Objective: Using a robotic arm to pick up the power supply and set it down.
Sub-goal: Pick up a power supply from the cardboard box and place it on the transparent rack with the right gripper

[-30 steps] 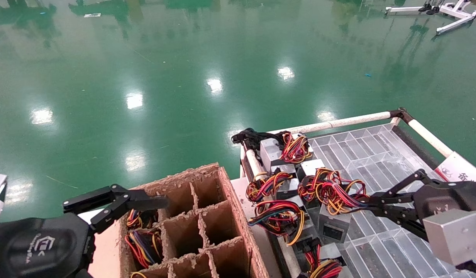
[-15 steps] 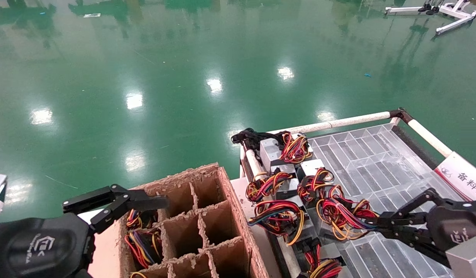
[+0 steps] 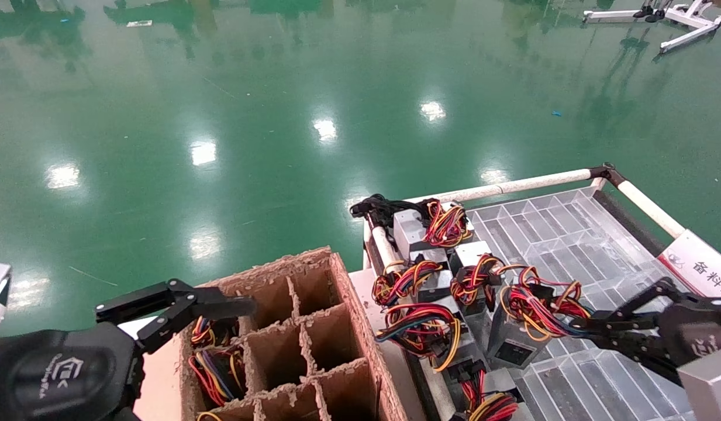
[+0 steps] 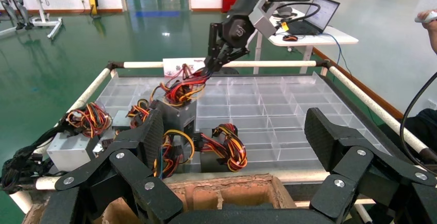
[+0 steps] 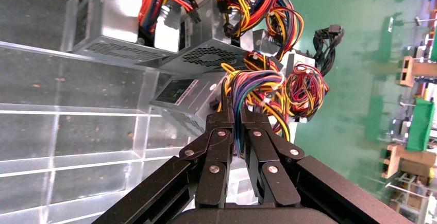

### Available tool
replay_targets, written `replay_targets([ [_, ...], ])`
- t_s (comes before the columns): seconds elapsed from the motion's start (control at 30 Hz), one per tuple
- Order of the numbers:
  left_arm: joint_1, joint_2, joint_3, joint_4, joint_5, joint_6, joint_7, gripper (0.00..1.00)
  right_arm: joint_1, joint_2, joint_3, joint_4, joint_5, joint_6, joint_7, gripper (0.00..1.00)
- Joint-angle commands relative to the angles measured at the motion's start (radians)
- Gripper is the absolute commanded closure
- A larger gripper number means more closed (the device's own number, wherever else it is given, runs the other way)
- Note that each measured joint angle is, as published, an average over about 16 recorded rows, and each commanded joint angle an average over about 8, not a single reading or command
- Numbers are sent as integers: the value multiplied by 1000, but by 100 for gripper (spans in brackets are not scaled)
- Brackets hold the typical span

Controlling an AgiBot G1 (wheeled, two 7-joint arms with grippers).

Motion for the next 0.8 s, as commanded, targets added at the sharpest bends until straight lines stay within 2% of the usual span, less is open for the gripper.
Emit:
replay_targets([
  [0.03,0,0,0,0,0,0,0,0,2,-12,-1,-2,-8,5,-4,100],
  [0.27,0,0,0,0,0,0,0,0,38,-62,-2,6,-22,-55,-35,100],
  [0.5,0,0,1,0,0,0,0,0,71,-67,-6,10,-54,-106,-25,100],
  [0.63,0,0,1,0,0,0,0,0,72,-55,-10,8,-78,-93,3,100],
  [0.8,0,0,1,0,-1,0,0,0,48,-52,-17,1,-93,-42,42,100],
])
